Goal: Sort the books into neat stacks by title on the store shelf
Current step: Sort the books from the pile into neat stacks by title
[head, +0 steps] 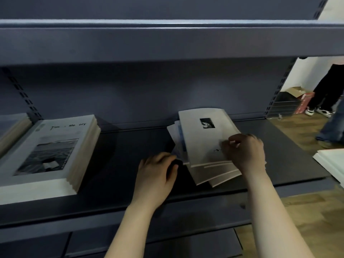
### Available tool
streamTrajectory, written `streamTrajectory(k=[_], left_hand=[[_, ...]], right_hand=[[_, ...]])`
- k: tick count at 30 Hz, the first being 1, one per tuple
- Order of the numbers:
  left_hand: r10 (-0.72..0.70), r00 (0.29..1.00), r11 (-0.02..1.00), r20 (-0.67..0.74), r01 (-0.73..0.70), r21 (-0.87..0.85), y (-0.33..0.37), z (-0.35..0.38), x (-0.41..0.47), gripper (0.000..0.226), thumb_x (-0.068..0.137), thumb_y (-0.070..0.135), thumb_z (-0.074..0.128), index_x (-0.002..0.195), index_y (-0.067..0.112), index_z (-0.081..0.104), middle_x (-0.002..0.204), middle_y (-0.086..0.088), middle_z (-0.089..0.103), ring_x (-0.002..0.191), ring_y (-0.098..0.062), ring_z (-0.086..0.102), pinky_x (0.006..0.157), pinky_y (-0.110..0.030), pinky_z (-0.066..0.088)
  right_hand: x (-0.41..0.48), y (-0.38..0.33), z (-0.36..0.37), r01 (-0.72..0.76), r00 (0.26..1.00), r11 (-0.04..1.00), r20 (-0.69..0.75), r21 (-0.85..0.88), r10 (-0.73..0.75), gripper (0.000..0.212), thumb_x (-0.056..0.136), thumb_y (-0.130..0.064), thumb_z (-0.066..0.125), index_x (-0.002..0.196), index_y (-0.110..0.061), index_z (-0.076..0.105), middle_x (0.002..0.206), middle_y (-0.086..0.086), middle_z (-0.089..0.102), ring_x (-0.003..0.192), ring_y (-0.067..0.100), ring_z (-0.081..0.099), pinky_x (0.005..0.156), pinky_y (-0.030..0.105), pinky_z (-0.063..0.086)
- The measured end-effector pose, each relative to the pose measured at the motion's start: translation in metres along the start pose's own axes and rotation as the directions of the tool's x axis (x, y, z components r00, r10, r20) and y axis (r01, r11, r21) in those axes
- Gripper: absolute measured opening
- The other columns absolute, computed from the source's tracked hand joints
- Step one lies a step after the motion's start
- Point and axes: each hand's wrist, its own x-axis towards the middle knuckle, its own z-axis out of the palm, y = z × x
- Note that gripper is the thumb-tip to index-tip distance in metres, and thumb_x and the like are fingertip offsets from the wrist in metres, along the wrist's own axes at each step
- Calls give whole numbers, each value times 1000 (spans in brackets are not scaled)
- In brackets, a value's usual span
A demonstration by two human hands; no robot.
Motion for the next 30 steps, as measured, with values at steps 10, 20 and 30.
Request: streamTrajectory(k=[10, 20, 30], left_hand=[[34, 999, 999, 38, -34, 2, 15, 14, 11, 35, 94, 38, 41, 121, 25, 59, 121, 9, 58, 105, -16, 56, 94, -34, 36], [20, 999, 1000, 32, -19, -23, 16, 4, 14, 41, 95, 41, 44, 133, 26, 50, 136, 8, 49, 121, -16, 48, 105, -34, 31], [113, 991, 991, 73, -118, 66, 58, 0, 23, 64, 96, 32, 44, 150, 28, 10, 158, 4, 14, 143, -16, 16, 113, -33, 17]], right_hand=[[9, 24, -8, -208, 966, 977, 147, -53, 214, 73, 63, -80, 59, 78, -9, 67, 91, 16, 64, 90, 32, 58, 67, 32, 41], [10, 4, -34, -294, 953, 783, 226, 548, 200, 19, 92, -18, 59, 106, -13, 48, 96, 8, 59, 72, 21, 59, 44, 30, 47], [-20, -45, -30, -318, 939, 594, 331, 739, 91, 16, 92, -4, 49, 96, -19, 44, 86, -2, 57, 75, 18, 55, 45, 28, 43]])
